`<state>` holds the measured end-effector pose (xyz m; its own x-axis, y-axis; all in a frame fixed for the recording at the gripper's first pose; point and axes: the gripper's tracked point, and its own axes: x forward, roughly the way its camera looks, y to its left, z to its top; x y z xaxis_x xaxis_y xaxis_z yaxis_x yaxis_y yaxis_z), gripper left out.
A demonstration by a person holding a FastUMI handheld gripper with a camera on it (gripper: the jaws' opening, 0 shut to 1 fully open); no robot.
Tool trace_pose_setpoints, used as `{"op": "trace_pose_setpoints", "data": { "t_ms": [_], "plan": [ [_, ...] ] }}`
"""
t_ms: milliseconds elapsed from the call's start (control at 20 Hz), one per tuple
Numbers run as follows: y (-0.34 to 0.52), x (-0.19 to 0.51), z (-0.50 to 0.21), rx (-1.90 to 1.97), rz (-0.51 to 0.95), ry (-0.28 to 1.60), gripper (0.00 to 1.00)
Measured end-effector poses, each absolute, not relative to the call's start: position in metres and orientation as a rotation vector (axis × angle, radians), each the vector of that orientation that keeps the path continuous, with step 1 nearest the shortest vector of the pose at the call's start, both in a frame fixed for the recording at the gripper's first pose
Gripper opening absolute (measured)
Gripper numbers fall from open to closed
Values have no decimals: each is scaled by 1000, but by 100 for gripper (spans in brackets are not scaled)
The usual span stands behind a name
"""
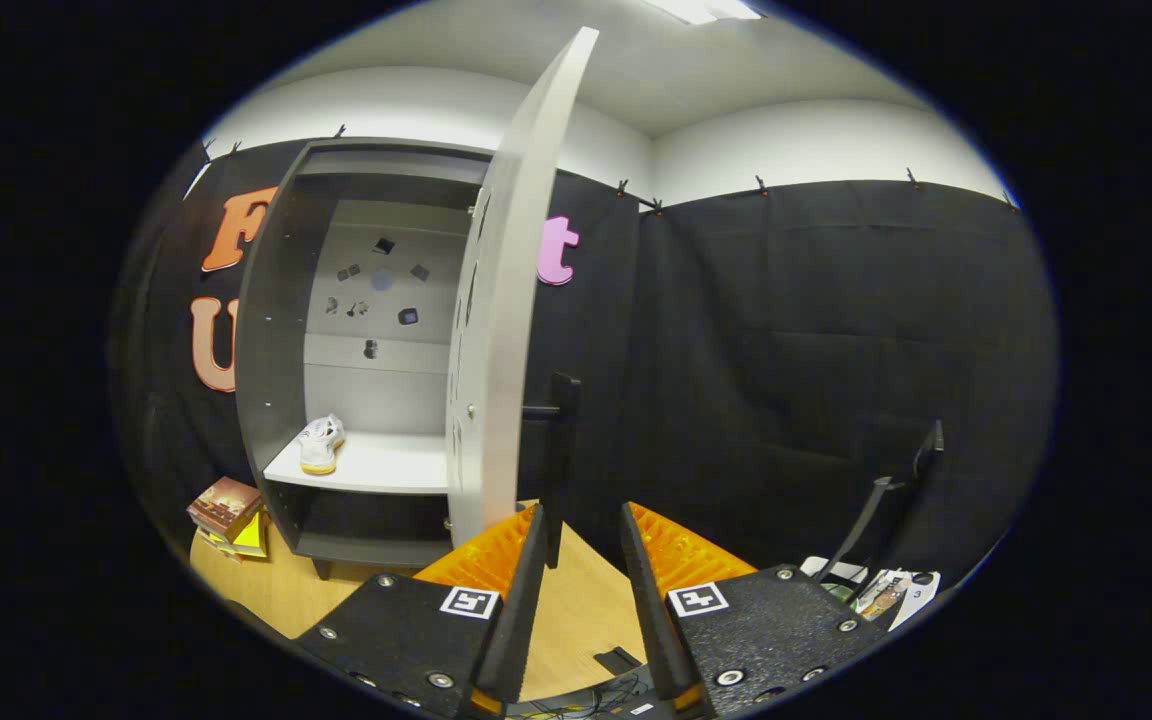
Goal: Open the shoe cabinet door, grab the shoes and put them into the shoe cabinet, then close the shoe cabinet door.
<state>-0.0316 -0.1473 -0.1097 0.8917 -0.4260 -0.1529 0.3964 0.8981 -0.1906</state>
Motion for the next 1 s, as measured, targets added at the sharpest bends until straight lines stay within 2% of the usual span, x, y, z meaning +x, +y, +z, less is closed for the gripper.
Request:
{"op": "trace_pose_setpoints", "data": {
  "t_ms": [150, 250, 450, 600, 800, 1000],
  "plan": [
    [-130, -50, -100, -99, -436, 169, 61],
    [-106, -56, -101, -73, -403, 160, 66],
    [-36, -59, -108, -55, -267, 152, 80],
    [9, -49, -126, -89, -167, 155, 86],
    [52, -21, -192, -110, -47, 249, 91],
    [49, 2, -274, -129, 3, 369, 94]
  ]
}}
